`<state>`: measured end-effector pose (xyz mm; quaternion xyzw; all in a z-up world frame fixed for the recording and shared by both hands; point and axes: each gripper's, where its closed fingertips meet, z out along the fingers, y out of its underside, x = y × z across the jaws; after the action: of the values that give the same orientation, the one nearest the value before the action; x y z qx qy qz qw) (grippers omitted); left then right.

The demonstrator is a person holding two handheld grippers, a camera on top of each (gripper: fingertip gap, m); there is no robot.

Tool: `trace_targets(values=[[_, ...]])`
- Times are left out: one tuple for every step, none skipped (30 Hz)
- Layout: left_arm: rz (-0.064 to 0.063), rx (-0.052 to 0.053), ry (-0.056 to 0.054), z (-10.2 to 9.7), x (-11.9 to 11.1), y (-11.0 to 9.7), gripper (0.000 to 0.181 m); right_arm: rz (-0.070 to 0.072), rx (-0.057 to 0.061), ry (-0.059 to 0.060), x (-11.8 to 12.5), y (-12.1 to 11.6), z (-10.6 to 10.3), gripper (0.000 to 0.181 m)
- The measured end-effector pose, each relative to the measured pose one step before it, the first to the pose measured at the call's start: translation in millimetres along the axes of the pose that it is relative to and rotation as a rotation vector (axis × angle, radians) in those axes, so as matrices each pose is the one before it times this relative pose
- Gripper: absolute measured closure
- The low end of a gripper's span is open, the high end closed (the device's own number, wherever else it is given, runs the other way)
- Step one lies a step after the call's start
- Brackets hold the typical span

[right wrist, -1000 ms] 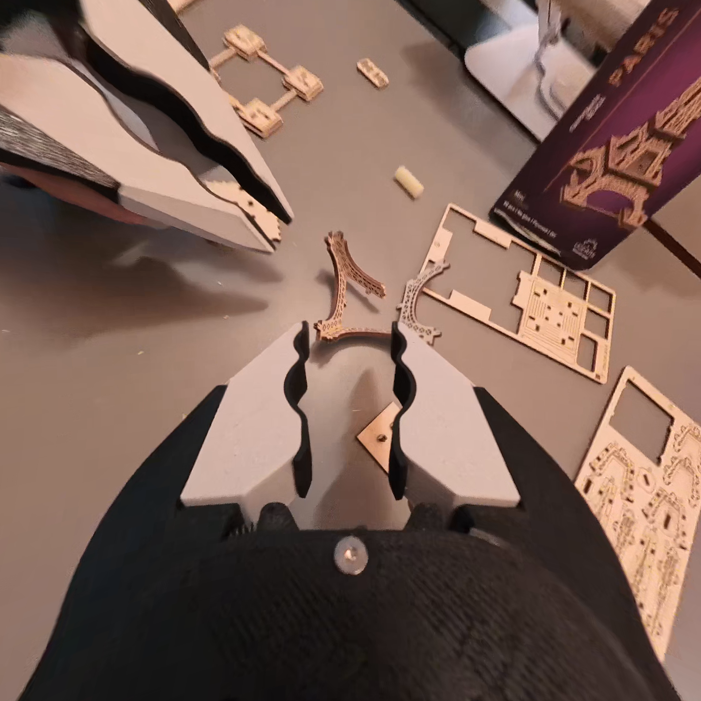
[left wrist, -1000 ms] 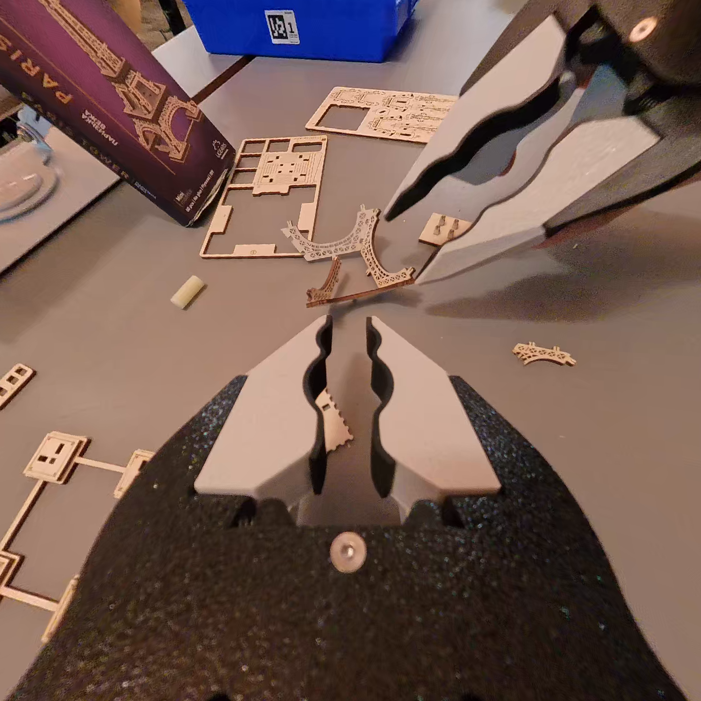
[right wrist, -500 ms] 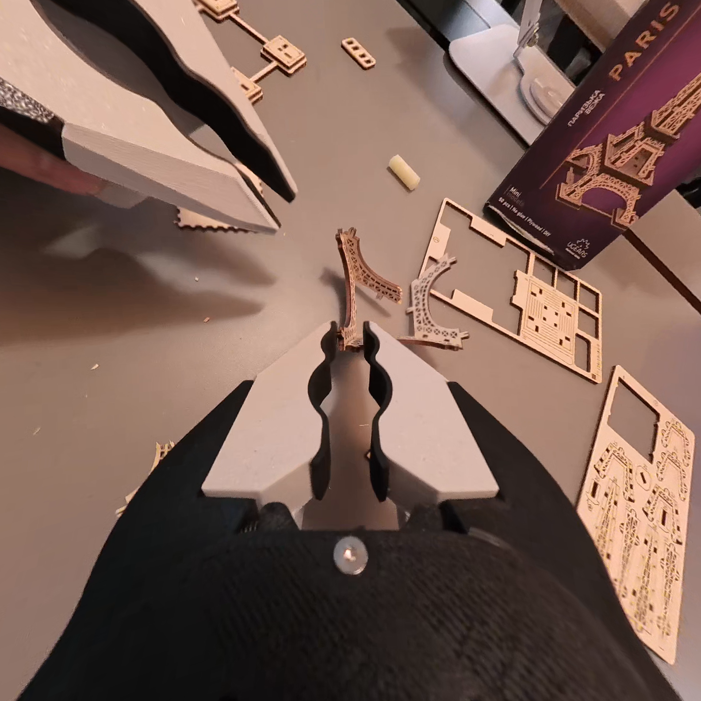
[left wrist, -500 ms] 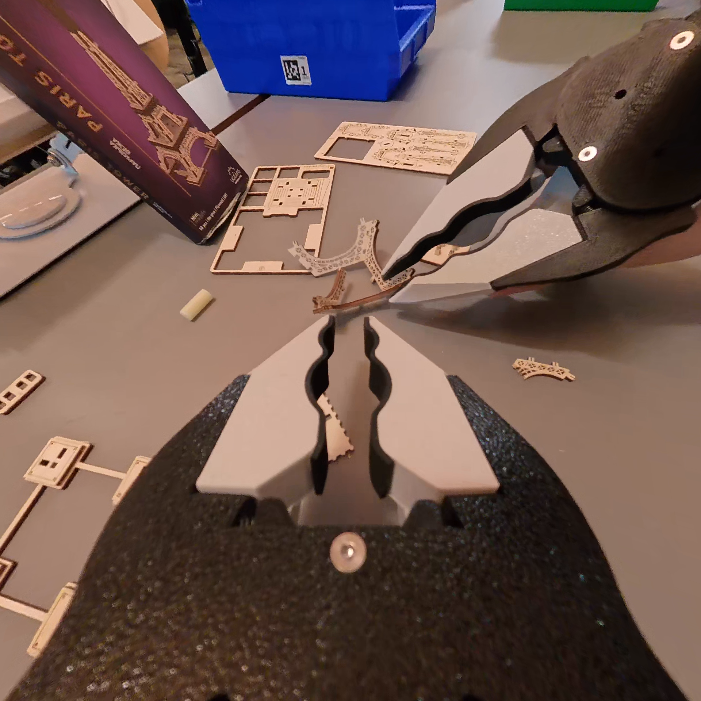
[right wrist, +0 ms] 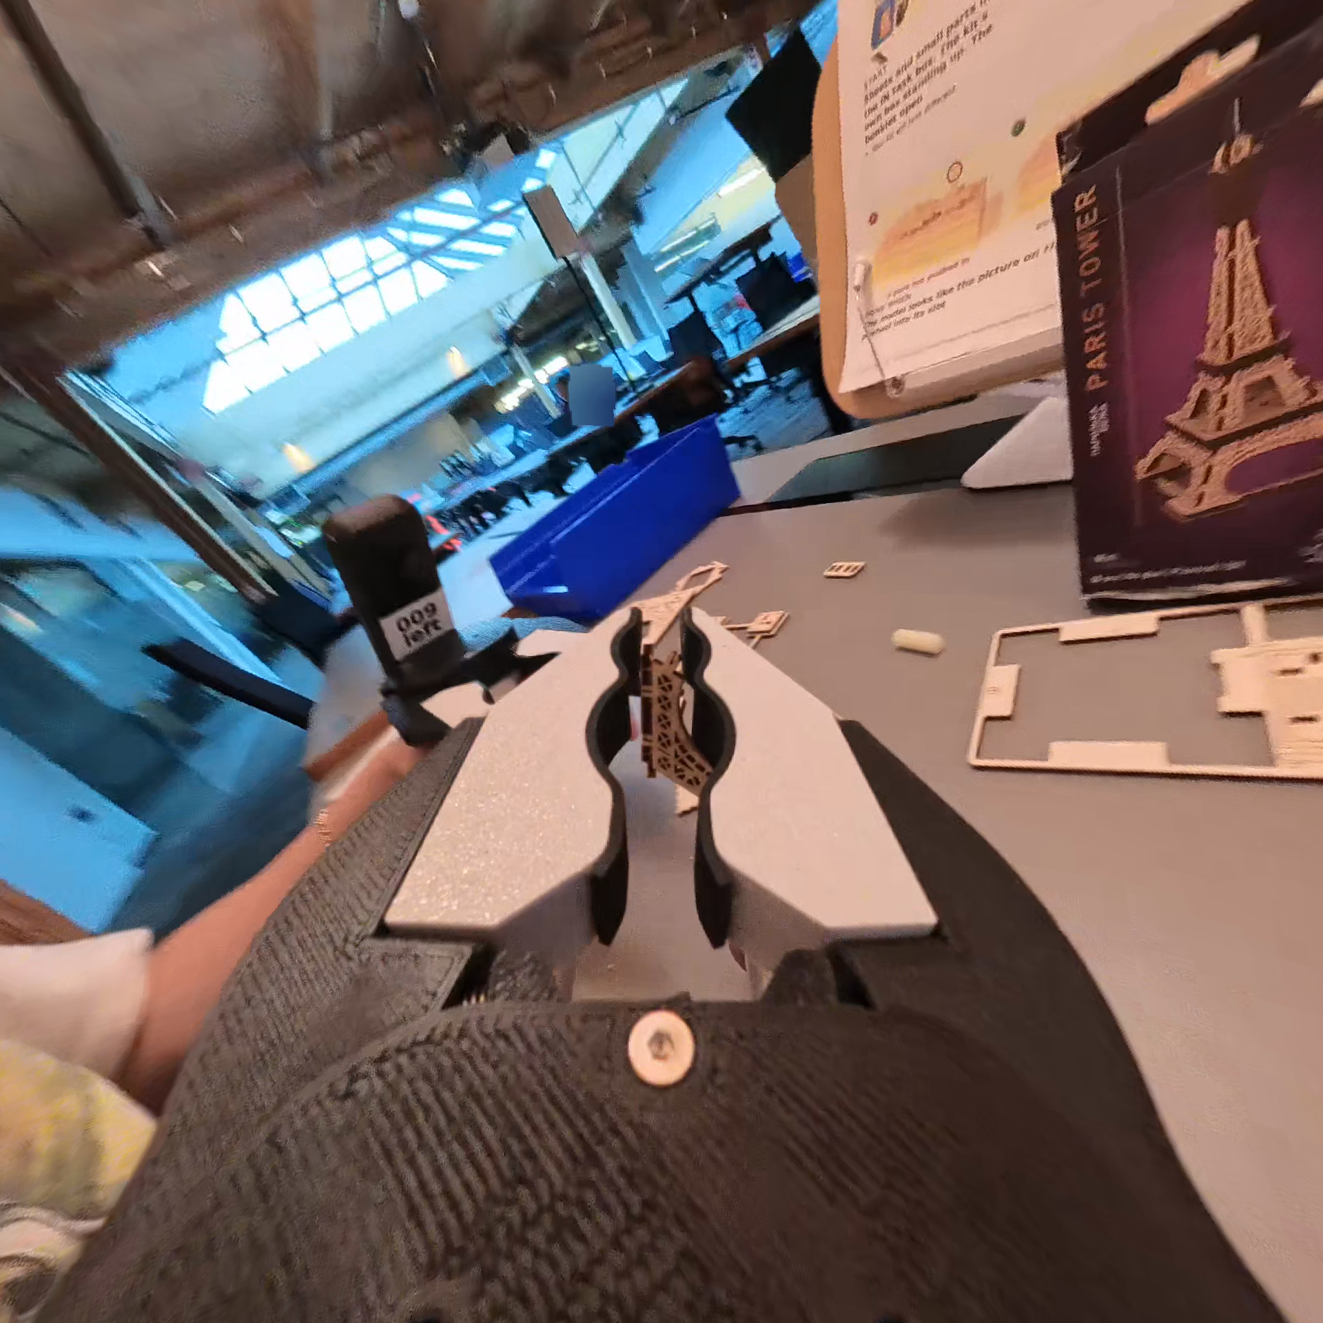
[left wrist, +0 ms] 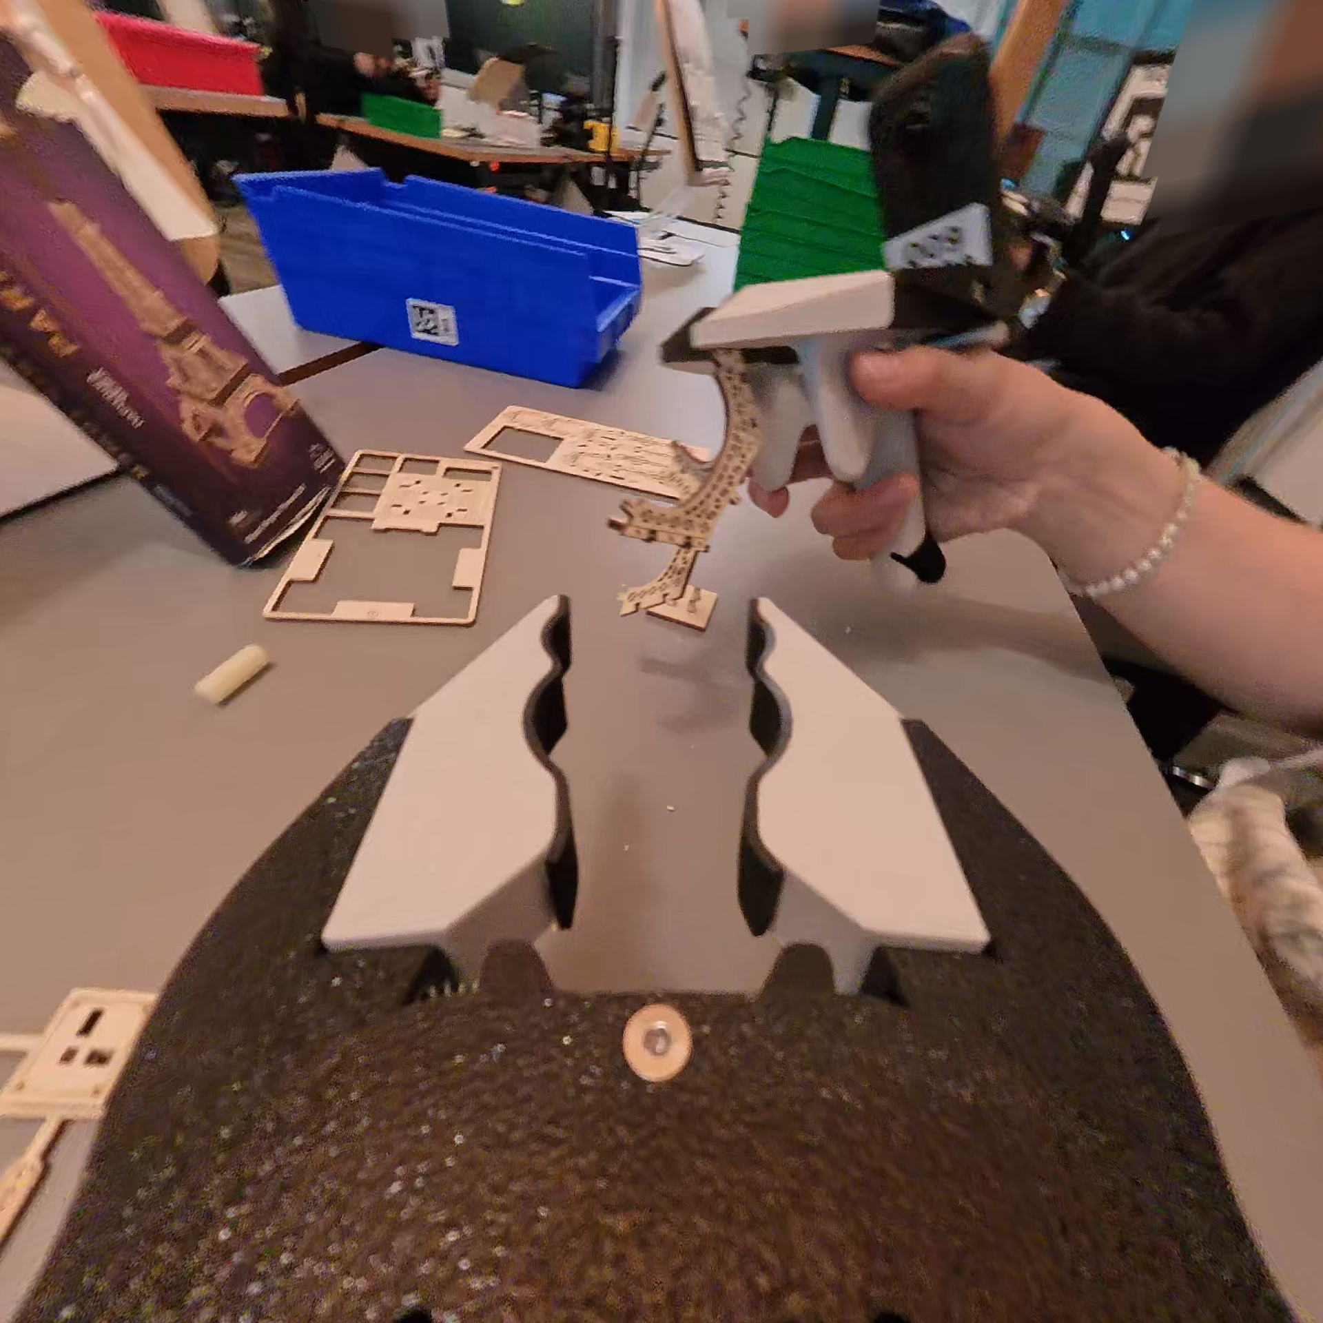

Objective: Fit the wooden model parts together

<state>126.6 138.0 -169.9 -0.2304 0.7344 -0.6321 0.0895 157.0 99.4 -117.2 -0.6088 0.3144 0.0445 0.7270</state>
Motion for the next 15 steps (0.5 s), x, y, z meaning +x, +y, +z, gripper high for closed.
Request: trace_targets(values=[[0.0509,-0.0053,0.0178,-0.05,4.6,0.36,0.125,0.0432,-0.0003,-0.0258,-0.84,-0.36,-0.97,0.173],[0.0686,-0.0041,0.0136,-0.19,4.97,0.25,0.119,0.0314,0.0069,-0.0351,-3.98,-1.53,-0.62,0.172],[0.0796,0.0021,0.0088,-0.04,4.54,-0.18,0.12,0.0287,0.0075,-0.0412,-6.17,-1.75,-0.34,0.172],[0.0791,0.0063,-0.0031,0.16,2.51,-1.0,0.122,0.027,0.0038,-0.0488,-7.95,-1.41,0.35,0.173],[0.0741,0.0091,-0.0142,0.13,0.14,-2.44,0.124,0.0271,-0.0023,-0.0491,-8.1,-0.44,0.77,0.173],[0.0667,0.0162,-0.0173,-0.68,-0.61,-5.04,0.125,0.0281,-0.0158,-0.0411,-6.72,1.75,1.13,0.173],[0.0593,0.022,-0.0092,-1.43,0.38,-7.83,0.124,0.0253,-0.0293,-0.0351,-5.35,3.85,1.42,0.174],[0.0499,0.0234,-0.01,-1.83,-0.39,-9.47,0.124,0.0201,-0.0311,-0.0324,-4.58,4.37,1.35,0.174],[0.0439,0.0219,-0.008,-1.66,-0.24,-10.0,0.127,0.0203,-0.0221,-0.0209,-2.93,3.1,1.28,0.174],[0.0397,0.0113,0.0178,-0.99,3.92,-8.04,0.131,0.0225,-0.0076,-0.0152,-2.25,1.1,1.07,0.174],[0.0364,-0.0132,0.0344,-0.23,6.66,-3.75,0.135,0.0224,-0.0036,-0.0103,-1.56,0.26,0.88,0.174],[0.0349,-0.0316,0.0225,0.13,5.36,-0.51,0.141,0.0137,-0.0116,-0.0027,-0.55,1.16,0.83,0.174],[0.0348,-0.0349,0.0056,0.27,3.31,0.11,0.144,-0.0011,-0.0179,0.0055,0.33,1.99,0.71,0.174],[0.0346,-0.0293,0.0058,0.1,3.48,-0.43,0.146,-0.0109,-0.0192,0.011,0.66,2.27,0.68,0.174],[0.031,-0.0278,0.0067,0.06,3.35,-0.13,0.151,-0.0098,-0.0191,0.0103,0.67,2.26,0.53,0.173]])
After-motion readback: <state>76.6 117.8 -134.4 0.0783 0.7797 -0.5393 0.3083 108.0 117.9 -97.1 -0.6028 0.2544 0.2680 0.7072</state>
